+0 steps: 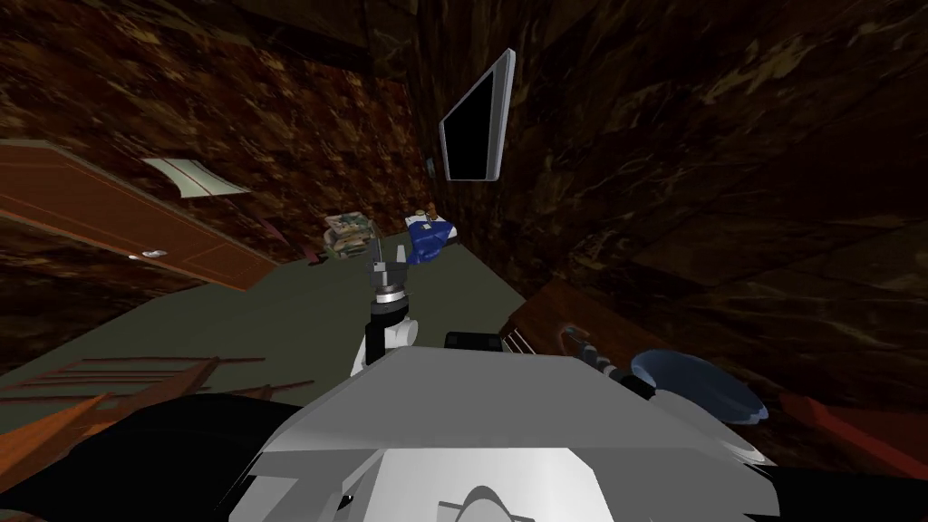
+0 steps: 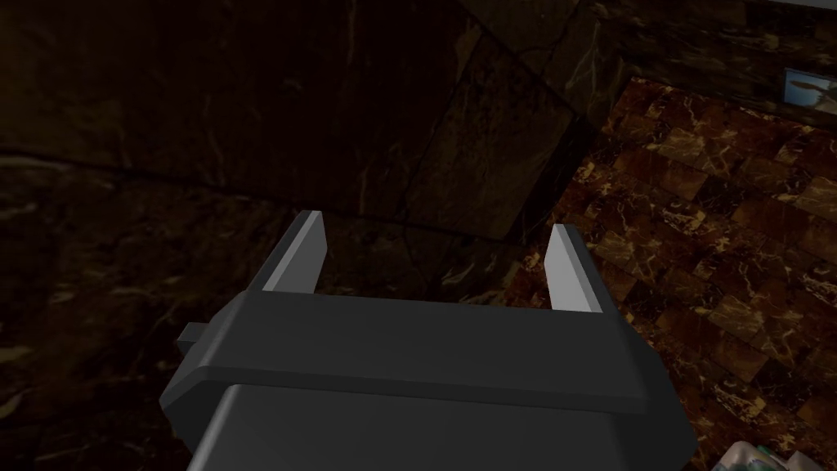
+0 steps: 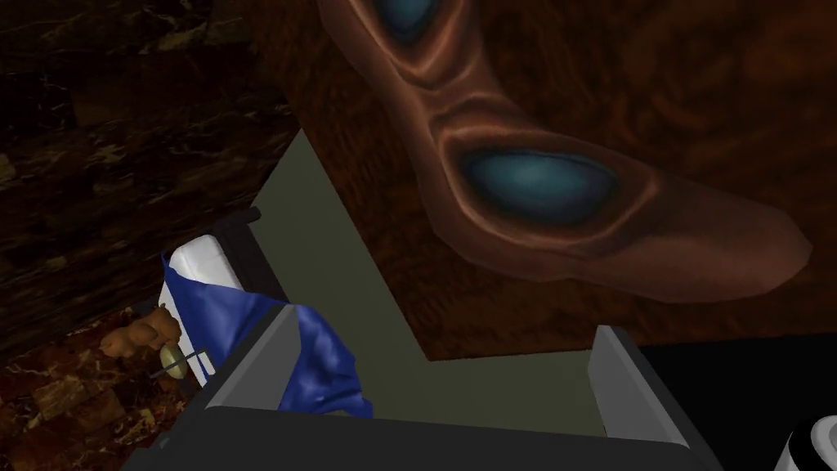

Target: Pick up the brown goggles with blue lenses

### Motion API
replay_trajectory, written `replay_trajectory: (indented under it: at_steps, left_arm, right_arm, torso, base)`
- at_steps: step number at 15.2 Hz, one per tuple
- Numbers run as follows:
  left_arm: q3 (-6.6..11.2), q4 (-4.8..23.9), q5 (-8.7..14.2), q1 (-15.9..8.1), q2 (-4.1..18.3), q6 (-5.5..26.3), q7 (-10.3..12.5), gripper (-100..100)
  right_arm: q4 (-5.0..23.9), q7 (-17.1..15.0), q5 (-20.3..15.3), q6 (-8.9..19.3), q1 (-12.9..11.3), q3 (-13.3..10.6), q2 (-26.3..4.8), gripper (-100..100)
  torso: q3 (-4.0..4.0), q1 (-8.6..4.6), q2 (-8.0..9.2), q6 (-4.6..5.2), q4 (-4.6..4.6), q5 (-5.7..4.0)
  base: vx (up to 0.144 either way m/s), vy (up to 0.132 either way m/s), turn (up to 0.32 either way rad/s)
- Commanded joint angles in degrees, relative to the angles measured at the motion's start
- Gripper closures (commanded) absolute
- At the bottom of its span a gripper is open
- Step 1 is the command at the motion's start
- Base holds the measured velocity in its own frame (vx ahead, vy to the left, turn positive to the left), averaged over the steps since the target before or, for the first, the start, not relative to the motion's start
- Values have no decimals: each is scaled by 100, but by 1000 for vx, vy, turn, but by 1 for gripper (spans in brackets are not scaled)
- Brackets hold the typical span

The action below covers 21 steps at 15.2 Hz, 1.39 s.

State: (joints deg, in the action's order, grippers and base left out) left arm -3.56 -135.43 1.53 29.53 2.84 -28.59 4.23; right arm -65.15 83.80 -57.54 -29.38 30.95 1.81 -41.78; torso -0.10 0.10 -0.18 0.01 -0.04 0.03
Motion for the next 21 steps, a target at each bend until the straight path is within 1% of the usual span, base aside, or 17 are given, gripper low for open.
replay_trajectory:
  at_steps: [1, 3, 4, 5, 6, 7, 8, 9, 10, 11, 12, 13, 14, 15, 16, 17, 21]
  left_arm:
    - [0, 0, 0, 0, 0, 0, 0, 0]
    - [0, 0, 0, 0, 0, 0, 0, 0]
    - [0, 0, 0, 0, 0, 0, 0, 0]
    - [0, 0, 0, -1, 0, 0, 0, 0]
    - [0, 0, 0, 0, 0, 0, 0, 0]
    - [0, 0, 0, 0, 0, 0, 0, 0]
    - [0, 0, 0, 0, 0, 0, 0, 0]
    - [0, 0, 0, 0, 0, 0, 0, 0]
    - [0, 0, 0, 0, 0, 0, 0, 0]
    - [0, 0, 0, 0, 0, 0, 0, 0]
    - [0, 0, 0, 0, 0, 0, 0, 0]
    - [0, 0, 0, 0, 0, 0, 0, 0]
    - [0, 0, 0, 0, 0, 0, 0, 0]
    - [0, 0, 0, 0, 0, 0, 0, 0]
    - [0, 0, 0, 0, 0, 0, 0, 0]
    - [0, 0, 0, 0, 1, 0, 0, 0]
    - [1, 0, 0, 0, 1, 0, 0, 0]
  right_arm:
    - [286, 286, -217, -67, -9, 15, -69, -100]
    - [288, 391, -217, -67, -9, 15, -69, -100]
    - [489, 576, -398, -102, -7, 11, -120, -100]
    - [489, 659, -398, -102, -7, 11, -120, -100]
    - [677, 823, -569, -136, -6, 4, -160, -100]
    - [677, 911, -569, -136, -6, 4, -160, -100]
    - [851, 1088, -728, -171, -6, -7, -189, -100]
    - [851, 1145, -728, -171, -6, -7, -189, -100]
    - [1011, 1330, -875, -204, -8, -22, -208, -100]
    - [1011, 1362, -875, -204, -8, -22, -208, -100]
    - [1155, 1514, -1008, -237, -11, -39, -219, -100]
    - [1155, 1559, -1008, -237, -11, -39, -219, -100]
    - [1283, 1703, -1126, -267, -14, -57, -224, -100]
    - [1283, 1735, -1126, -267, -14, -57, -224, -100]
    - [1395, 1889, -1230, -294, -18, -76, -223, -100]
    - [1395, 1889, -1230, -294, -18, -76, -223, -100]
    - [1661, 2258, -1479, -367, -31, -133, -198, -100]
  torso:
    - [0, 0, 0, 0, 0, 0]
    - [0, 1, -1, -3, 0, 0]
    - [1, 0, 2, 1, 1, -1]
    - [2, -2, 2, -4, 1, -1]
    - [1, -2, 0, -4, 1, -1]
    - [-1, -2, -2, -3, 0, -1]
    - [-2, -3, -5, -3, 0, -1]
    - [-5, -4, -10, -4, -1, -1]
    - [-6, -2, -11, -3, -2, -2]
    - [-7, 0, -14, -4, -2, -1]
    - [-7, -2, -13, -2, -3, -1]
    - [-7, -5, -13, -2, -2, -1]
    - [-6, -8, -11, -2, -2, -2]
    - [-5, -12, -10, -3, -2, -4]
    - [-5, -15, -9, -2, -1, -3]
    - [-5, -18, -9, -2, -1, -4]
    - [-7, -36, -14, -2, -2, -8]
  base:
    - [45, 23, 213]
    - [44, 11, 127]
    - [41, 7, 171]
    - [47, 7, 202]
    - [62, 8, 215]
    - [67, 3, 197]
    - [82, 2, 224]
    - [76, 7, 190]
    - [83, 11, 222]
    - [77, -2, 157]
    - [80, -12, 128]
    - [68, -20, 130]
    - [64, -29, 166]
    - [64, -38, 155]
    - [69, -43, 157]
    - [66, -41, 112]
    - [78, -78, 136]
